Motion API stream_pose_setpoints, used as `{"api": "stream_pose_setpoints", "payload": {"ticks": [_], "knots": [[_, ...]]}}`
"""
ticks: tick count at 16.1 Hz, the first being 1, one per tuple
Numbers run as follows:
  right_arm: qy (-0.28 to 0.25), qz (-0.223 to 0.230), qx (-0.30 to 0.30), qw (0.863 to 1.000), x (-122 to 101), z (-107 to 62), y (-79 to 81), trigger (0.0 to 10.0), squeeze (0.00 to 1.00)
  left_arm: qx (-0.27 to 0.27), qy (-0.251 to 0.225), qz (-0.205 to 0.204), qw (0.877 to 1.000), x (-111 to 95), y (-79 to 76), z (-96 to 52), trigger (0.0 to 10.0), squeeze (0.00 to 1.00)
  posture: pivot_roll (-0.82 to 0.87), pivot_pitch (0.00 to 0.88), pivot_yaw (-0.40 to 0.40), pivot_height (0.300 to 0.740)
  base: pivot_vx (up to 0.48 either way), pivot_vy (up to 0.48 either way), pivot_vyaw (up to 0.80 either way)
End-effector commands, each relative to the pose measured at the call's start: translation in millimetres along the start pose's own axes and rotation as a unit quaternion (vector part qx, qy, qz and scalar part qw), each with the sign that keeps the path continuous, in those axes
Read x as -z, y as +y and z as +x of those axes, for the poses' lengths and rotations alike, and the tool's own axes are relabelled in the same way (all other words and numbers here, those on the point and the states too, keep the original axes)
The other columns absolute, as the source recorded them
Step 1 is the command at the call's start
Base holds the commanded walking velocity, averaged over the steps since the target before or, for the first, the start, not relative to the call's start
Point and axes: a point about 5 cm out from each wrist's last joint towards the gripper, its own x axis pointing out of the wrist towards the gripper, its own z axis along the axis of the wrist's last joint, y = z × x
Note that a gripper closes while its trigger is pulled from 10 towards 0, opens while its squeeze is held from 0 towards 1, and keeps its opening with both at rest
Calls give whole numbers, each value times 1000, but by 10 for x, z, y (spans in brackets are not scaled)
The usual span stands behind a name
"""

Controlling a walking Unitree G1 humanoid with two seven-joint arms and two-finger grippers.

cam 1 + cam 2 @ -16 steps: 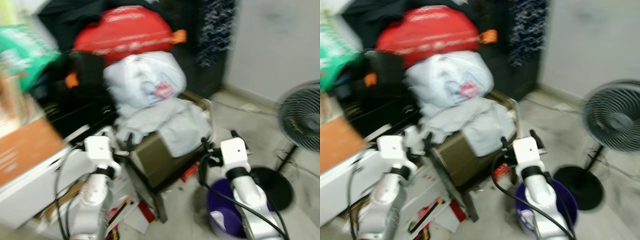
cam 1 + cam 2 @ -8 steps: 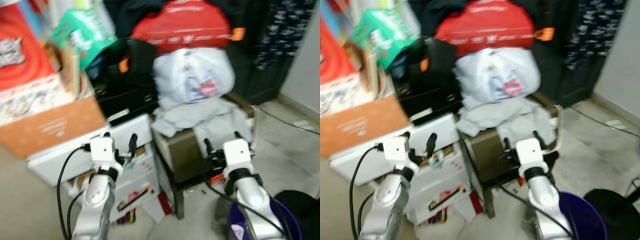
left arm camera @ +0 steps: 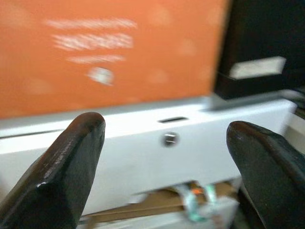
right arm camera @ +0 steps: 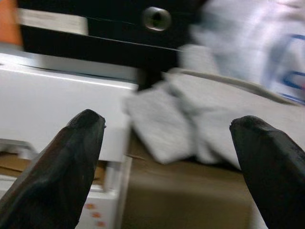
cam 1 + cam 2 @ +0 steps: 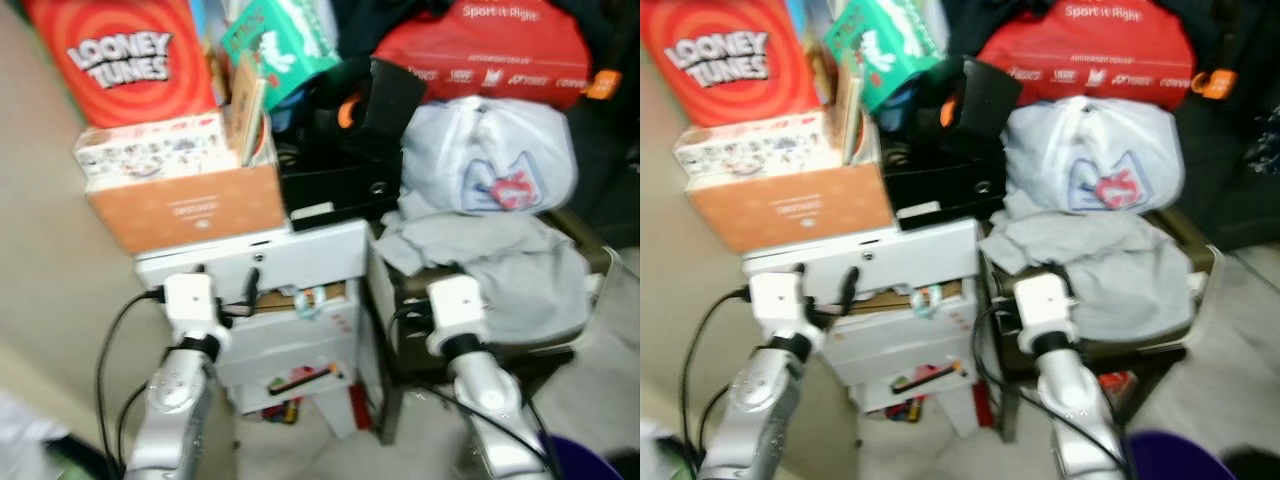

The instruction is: Clean up the room

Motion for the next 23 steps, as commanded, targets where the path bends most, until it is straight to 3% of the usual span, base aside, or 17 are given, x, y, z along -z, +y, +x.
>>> {"api": "stream_pose_setpoints", "payload": {"ticks": [1, 9, 14, 16, 19, 23], "knots": [[2, -1, 3, 1000, 12, 15, -30, 10000, 0, -2, 0, 1, 1000, -6, -11, 7, 10000, 0, -242, 0, 99, 740, 0, 0, 731], [4, 2, -2, 1000, 39, 13, 1, 10000, 0, -15, 7, 1, 1000, 20, 33, -24, 10000, 0, -233, 0, 100, 740, 0, 0, 657], [35, 10, -11, 999, 155, -19, 13, 10000, 0, -24, 32, 14, 999, 157, 136, -122, 10000, 0, -226, 0, 93, 740, 0, 0, 80], [56, 13, -26, 998, 234, -46, 20, 10000, 0, -42, 38, 11, 998, 189, 200, -205, 10000, 0, -201, 0, 49, 740, 0, 0, 0], [60, 6, -57, 997, 239, -25, 60, 10000, 0, -62, 29, 0, 998, 185, 166, -244, 10000, 0, -180, 0, 5, 740, 0, 0, 0], [59, -5, -93, 994, 206, 108, 114, 10000, 0, -95, 25, -8, 995, 221, 179, -360, 10000, 0, -142, 0, -55, 740, 0, 0, 0]]}}
